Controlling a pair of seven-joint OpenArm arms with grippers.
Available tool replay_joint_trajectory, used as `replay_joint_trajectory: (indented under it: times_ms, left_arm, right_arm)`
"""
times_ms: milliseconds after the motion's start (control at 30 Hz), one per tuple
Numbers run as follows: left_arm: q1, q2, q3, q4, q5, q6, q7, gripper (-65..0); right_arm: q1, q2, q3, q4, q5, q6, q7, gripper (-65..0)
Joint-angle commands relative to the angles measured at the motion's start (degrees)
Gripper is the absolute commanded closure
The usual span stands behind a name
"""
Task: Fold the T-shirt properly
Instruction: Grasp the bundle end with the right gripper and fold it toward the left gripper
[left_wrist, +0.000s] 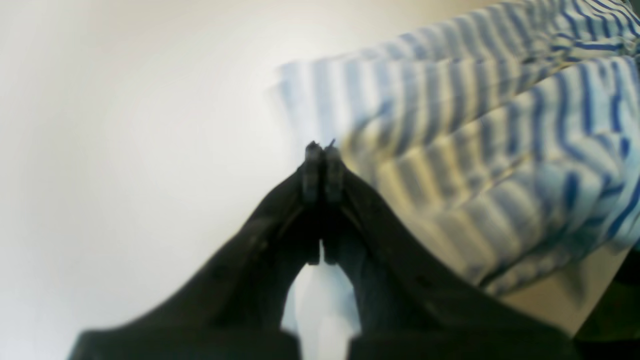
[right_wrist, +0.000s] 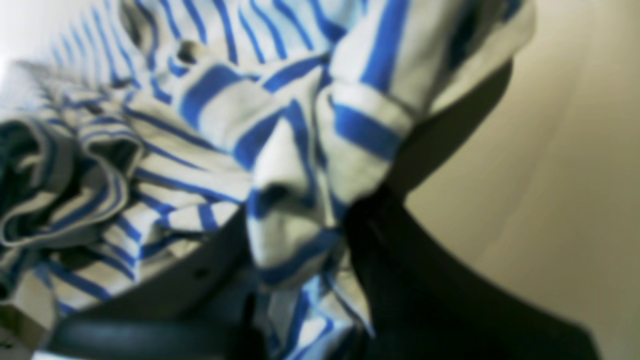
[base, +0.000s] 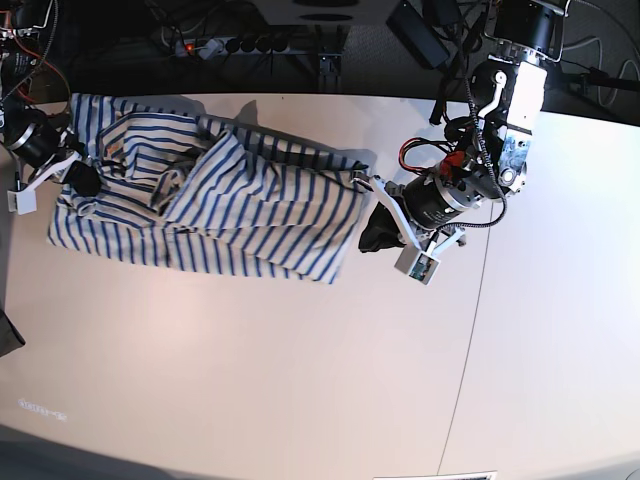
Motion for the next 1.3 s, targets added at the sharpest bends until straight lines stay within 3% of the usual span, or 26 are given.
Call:
replay_joint_trajectory:
  times_ms: [0, 100, 200, 633, 933, 1267]
  left_arm:
    - [-0.6, 0.0, -0.1, 0.9, -0.6, -1.5, -0.2, 0.0]
    - [-0.6, 0.0, -0.1, 0.9, -0.6, -1.6, 0.6, 0.0]
    - [-0.6, 0.0, -0.1, 0.9, -0.6, -1.6, 0.6, 0.0]
    - [-0.5, 0.0, -0.1, -5.1, 0.0, -1.9, -1.8, 0.0]
    - [-0.5, 3.2, 0.0, -11.1, 0.0, -1.9, -2.2, 0.0]
    - [1.2, 7.8, 0.1, -13.6, -0.8, -2.7, -1.7, 0.0]
  right_arm:
    - [-0.3, 2.2, 1.0, 0.1, -1.2, 1.2, -1.5, 0.0]
    - [-0.2, 5.7, 1.4, 1.0, 4.5, 1.2, -3.0, 0.0]
    - [1.2, 7.6, 1.4, 4.7, 6.5, 1.2, -6.5, 0.0]
    - [3.6, 7.1, -0.9, 35.3, 7.6, 1.1, -9.0, 0.0]
    - [5.0, 6.6, -15.1, 45.9, -2.7, 0.3, -5.2, 0.0]
    - [11.6, 2.4, -31.2, 46.0, -15.4, 0.2, -4.5, 0.0]
